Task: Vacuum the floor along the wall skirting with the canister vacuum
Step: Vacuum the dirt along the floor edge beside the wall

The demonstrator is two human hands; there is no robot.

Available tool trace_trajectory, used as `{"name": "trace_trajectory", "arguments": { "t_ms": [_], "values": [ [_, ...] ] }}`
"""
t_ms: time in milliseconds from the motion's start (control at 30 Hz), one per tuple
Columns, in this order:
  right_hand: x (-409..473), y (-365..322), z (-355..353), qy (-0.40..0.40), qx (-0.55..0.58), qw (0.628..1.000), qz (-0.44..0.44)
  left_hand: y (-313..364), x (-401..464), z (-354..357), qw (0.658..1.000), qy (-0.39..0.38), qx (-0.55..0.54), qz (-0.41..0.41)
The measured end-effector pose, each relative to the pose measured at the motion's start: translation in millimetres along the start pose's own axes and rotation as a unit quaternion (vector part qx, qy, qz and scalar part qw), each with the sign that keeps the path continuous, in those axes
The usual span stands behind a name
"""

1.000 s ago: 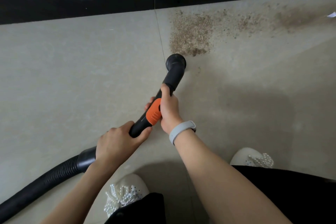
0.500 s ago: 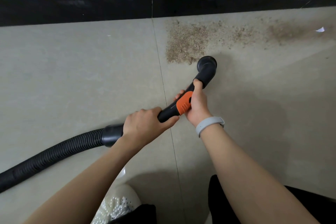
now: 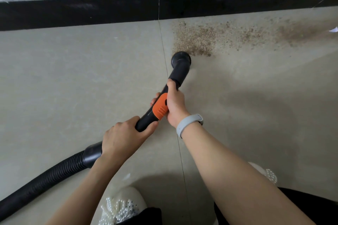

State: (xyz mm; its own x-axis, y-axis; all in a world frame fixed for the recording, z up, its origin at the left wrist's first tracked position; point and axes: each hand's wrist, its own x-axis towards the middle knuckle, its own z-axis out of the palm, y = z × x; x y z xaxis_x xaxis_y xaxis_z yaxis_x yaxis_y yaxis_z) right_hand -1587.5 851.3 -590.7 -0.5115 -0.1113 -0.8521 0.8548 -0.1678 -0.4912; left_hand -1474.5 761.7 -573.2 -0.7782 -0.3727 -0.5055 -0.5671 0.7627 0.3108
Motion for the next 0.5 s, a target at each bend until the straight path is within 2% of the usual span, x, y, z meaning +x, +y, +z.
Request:
{"name": "trace_trajectory", "arguments": {
  "t_ms": [233,500],
  "values": [
    [4,-1,11,-0.021,-0.026,0.999,-0.004,-3,3,-1,0.999,0.009,-0.013,-0.027],
    [14,-19,-22,0.031,-0.021,0.999,-0.025,29,17,7,0.999,-0.021,0.020,0.032]
  ]
}}
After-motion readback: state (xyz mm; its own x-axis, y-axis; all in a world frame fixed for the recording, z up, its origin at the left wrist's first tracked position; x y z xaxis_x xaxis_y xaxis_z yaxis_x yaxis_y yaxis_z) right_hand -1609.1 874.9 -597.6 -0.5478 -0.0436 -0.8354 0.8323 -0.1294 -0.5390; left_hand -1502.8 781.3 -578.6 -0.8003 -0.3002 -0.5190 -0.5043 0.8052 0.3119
